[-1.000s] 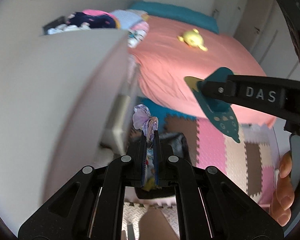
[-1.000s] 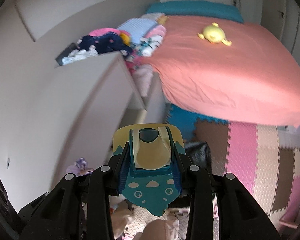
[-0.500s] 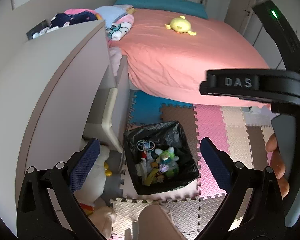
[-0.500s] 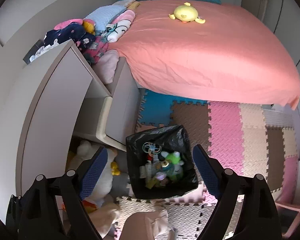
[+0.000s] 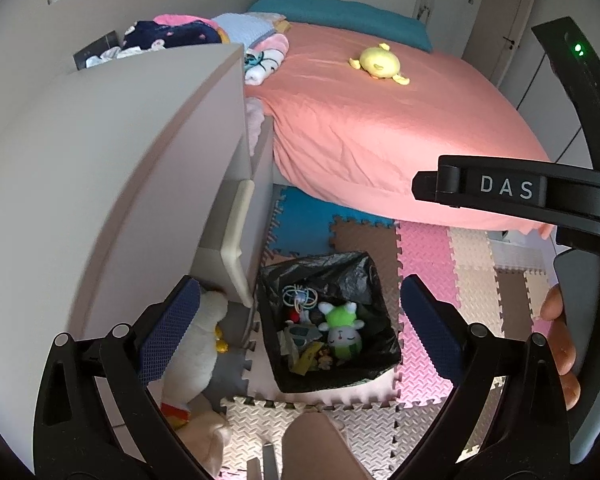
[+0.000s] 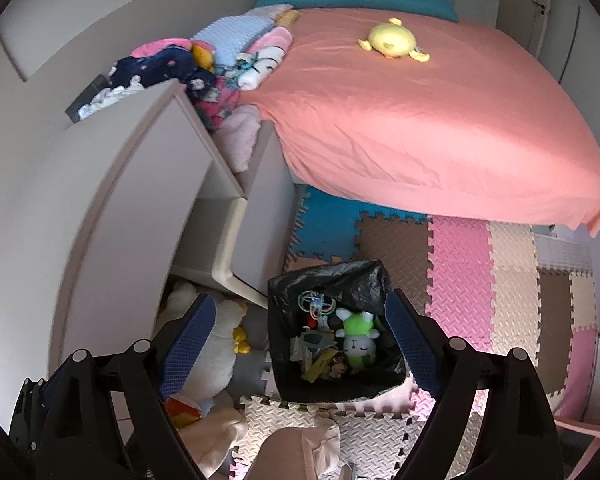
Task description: Collect trash
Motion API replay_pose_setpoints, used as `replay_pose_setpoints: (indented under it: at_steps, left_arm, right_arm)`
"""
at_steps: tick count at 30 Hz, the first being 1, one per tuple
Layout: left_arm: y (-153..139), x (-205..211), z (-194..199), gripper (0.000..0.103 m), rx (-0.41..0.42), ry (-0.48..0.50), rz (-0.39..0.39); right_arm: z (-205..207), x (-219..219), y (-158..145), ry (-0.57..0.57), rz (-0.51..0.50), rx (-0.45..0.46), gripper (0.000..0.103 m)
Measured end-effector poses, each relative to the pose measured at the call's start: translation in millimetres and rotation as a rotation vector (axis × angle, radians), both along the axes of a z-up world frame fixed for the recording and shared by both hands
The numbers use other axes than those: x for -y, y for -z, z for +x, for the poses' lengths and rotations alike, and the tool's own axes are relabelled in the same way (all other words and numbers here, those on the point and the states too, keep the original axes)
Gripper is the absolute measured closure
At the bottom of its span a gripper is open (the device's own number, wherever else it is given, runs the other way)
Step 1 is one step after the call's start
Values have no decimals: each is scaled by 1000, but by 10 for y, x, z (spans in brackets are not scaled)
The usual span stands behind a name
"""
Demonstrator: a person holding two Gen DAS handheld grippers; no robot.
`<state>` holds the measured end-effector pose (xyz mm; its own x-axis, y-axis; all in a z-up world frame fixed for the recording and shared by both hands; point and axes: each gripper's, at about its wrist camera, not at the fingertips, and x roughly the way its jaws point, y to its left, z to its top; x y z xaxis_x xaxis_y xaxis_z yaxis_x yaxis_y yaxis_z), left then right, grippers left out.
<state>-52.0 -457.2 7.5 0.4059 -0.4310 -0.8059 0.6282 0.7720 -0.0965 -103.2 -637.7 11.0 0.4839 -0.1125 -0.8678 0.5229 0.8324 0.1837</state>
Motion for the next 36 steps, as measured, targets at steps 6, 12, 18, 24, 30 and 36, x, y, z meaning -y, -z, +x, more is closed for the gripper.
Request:
replay_pose_setpoints:
  at_steps: [6, 12, 18, 24, 30, 36]
  left_arm:
    - [-280, -283, 78, 6, 57, -19, -13]
    - [-532, -801, 256, 6, 99, -104, -30]
    - [-643, -1440, 417, 6, 123, -210, -36]
    - [-600, -2168, 519, 6, 116, -328, -30]
    - [-494, -2924, 545, 6, 108, -452, -16]
    - [-393, -3579, 519, 6, 103, -561, 5]
  right_arm:
    - [106, -342, -388, -55, -20, 71, 16]
    - [288, -880, -709, -152, -44, 127, 16]
    - [511, -1544, -845, -249, -39, 160, 14]
    - [709, -2233, -847, -362, -43, 166, 10]
    - [857, -2877, -747, -451, -29, 156, 9]
    - [936, -3482, -614, -526, -31, 143, 9]
